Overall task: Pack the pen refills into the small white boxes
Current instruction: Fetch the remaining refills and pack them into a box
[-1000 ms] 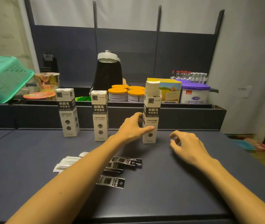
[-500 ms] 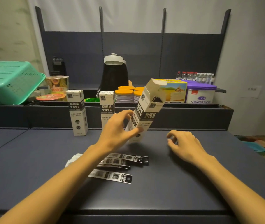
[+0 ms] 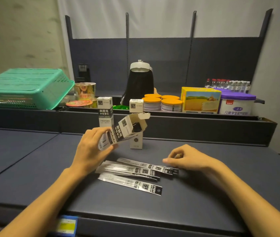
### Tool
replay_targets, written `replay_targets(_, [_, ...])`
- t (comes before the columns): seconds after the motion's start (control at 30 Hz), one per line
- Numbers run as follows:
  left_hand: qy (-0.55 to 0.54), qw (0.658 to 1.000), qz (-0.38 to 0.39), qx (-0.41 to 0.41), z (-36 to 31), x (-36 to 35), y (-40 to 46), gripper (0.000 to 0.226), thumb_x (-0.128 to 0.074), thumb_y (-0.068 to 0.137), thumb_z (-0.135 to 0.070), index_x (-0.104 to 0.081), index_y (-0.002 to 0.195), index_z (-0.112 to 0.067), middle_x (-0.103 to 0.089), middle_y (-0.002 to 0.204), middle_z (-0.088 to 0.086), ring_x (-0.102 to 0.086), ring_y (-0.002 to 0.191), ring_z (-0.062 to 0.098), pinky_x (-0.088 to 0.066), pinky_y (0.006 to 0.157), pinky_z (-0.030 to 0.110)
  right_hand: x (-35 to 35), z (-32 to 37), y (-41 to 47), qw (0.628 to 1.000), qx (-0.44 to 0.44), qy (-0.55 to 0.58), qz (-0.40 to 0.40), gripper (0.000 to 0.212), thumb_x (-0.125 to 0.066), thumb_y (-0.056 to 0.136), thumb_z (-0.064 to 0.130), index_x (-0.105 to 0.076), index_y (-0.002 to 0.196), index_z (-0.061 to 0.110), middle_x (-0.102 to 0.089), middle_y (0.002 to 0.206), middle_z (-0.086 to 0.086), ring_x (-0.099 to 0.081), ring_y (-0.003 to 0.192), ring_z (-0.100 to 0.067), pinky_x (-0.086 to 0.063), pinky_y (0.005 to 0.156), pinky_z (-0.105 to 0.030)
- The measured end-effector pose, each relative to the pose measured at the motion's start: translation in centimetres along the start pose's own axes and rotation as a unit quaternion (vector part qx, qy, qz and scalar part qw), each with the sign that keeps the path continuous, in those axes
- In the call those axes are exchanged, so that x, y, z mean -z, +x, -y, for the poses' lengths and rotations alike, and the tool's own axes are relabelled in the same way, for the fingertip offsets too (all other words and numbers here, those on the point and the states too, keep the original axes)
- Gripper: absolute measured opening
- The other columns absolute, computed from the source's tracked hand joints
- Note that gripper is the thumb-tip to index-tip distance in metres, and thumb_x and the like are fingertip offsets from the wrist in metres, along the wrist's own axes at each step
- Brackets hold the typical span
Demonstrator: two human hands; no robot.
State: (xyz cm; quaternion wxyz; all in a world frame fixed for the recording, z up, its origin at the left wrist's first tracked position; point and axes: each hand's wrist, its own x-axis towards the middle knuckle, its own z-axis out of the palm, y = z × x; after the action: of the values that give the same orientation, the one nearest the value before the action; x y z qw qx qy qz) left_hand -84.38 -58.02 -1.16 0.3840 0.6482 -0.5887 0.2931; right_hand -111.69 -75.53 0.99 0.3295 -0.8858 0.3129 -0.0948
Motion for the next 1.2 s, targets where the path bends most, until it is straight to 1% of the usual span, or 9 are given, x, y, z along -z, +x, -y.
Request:
replay_targets(0.07, [0.003, 1.0, -0.007, 0.009, 0.7, 0.0, -0.4, 0.06, -0.071, 0.076, -0.041, -0.055, 0.124, -0.009, -0.061, 0.115, 0.01, -0.052, 0.096, 0.019, -0.047, 0.078, 0.033, 0.0, 0.6, -0.1, 0.999, -0.006, -0.032, 0.033, 0.043, -0.071, 0.073, 0.061, -0.073, 0.091, 0.023, -0.073, 0.081, 0.009, -0.067, 0.079, -0.004, -0.049, 0.074, -0.02])
replay_targets(0.13, [0.007, 1.0, -0.007, 0.018, 1.1, -0.4, -0.8, 0.06, -0.082, 0.072, -0.025, -0.055, 0.124, -0.009, -0.061, 0.115, 0.011, -0.052, 0.096, 0.021, -0.047, 0.079, 0.037, -0.2, 1.2, -0.1, 0.998, -0.011, -0.04, 0.053, 0.046, -0.074, 0.07, 0.06, -0.07, 0.095, 0.022, -0.072, 0.076, 0.01, -0.066, 0.073, -0.005, -0.046, 0.067, -0.016])
replay_targets(0.27, [0.02, 0.999, -0.007, 0.029, 1.6, -1.2, -1.2, 0.065, -0.086, 0.066, -0.012, -0.057, 0.124, -0.008, -0.062, 0.116, 0.011, -0.052, 0.098, 0.022, -0.042, 0.08, 0.035, -0.9, 1.6, 0.1, 0.997, -0.003, -0.058, 0.053, 0.035, -0.077, 0.074, 0.051, -0.068, 0.096, 0.026, -0.063, 0.081, 0.015, -0.058, 0.073, -0.003, -0.04, 0.061, -0.012])
replay_targets(0.43, [0.013, 0.999, -0.017, 0.05, 1.9, -1.3, -1.3, 0.065, -0.085, 0.066, -0.01, -0.058, 0.125, -0.008, -0.062, 0.117, 0.011, -0.054, 0.099, 0.026, -0.041, 0.082, 0.035, -1.0, 1.2, 0.3, 0.999, 0.015, -0.017, 0.039, 0.025, -0.078, 0.078, 0.036, -0.07, 0.095, 0.02, -0.068, 0.078, 0.009, -0.059, 0.065, -0.003, -0.043, 0.057, -0.011])
replay_targets(0.7, [0.011, 0.998, -0.023, 0.063, 1.9, -1.3, -1.3, 0.064, -0.085, 0.067, -0.011, -0.058, 0.125, -0.008, -0.062, 0.117, 0.011, -0.054, 0.099, 0.026, -0.041, 0.082, 0.036, -0.8, 0.9, 1.0, 0.995, 0.076, 0.058, -0.038, 0.009, -0.079, 0.078, 0.025, -0.071, 0.08, 0.021, -0.069, 0.073, 0.006, -0.06, 0.066, -0.002, -0.05, 0.069, -0.022])
replay_targets(0.8, [0.007, 0.998, -0.022, 0.064, 1.7, -1.3, -1.2, 0.064, -0.085, 0.066, -0.01, -0.058, 0.124, -0.007, -0.063, 0.117, 0.012, -0.055, 0.099, 0.027, -0.04, 0.083, 0.034, -0.7, 1.5, 1.4, 0.999, 0.037, 0.013, 0.019, 0.027, -0.082, 0.074, 0.038, -0.068, 0.094, 0.025, -0.07, 0.093, 0.003, -0.063, 0.08, -0.008, -0.051, 0.078, -0.025])
replay_targets(0.9, [0.009, 0.998, -0.02, 0.063, 1.7, -1.2, -1.3, 0.064, -0.085, 0.066, -0.01, -0.058, 0.124, -0.008, -0.062, 0.117, 0.011, -0.054, 0.098, 0.026, -0.04, 0.082, 0.033, -0.5, 1.8, 2.0, 0.993, -0.001, -0.075, 0.088, 0.03, -0.083, 0.071, 0.041, -0.069, 0.092, 0.025, -0.07, 0.088, 0.006, -0.063, 0.079, -0.009, -0.048, 0.075, -0.024])
replay_targets(1.03, [0.008, 0.998, -0.017, 0.065, 1.7, -1.2, -1.3, 0.064, -0.085, 0.066, -0.011, -0.057, 0.125, -0.008, -0.062, 0.117, 0.011, -0.055, 0.1, 0.026, -0.04, 0.083, 0.032, -0.5, 1.7, 2.4, 0.994, -0.006, -0.057, 0.093, 0.023, -0.082, 0.073, 0.033, -0.071, 0.088, 0.019, -0.069, 0.074, 0.009, -0.061, 0.07, -0.006, -0.046, 0.07, -0.022])
replay_targets(1.2, [0.008, 0.998, -0.015, 0.067, 1.9, -1.3, -1.3, 0.065, -0.085, 0.067, -0.012, -0.057, 0.125, -0.009, -0.062, 0.118, 0.011, -0.055, 0.101, 0.027, -0.039, 0.083, 0.031, -0.8, 1.2, 2.3, 0.999, 0.009, -0.017, 0.035, 0.003, -0.072, 0.081, 0.027, -0.074, 0.083, 0.025, -0.071, 0.079, 0.007, -0.063, 0.076, -0.006, -0.05, 0.072, -0.023])
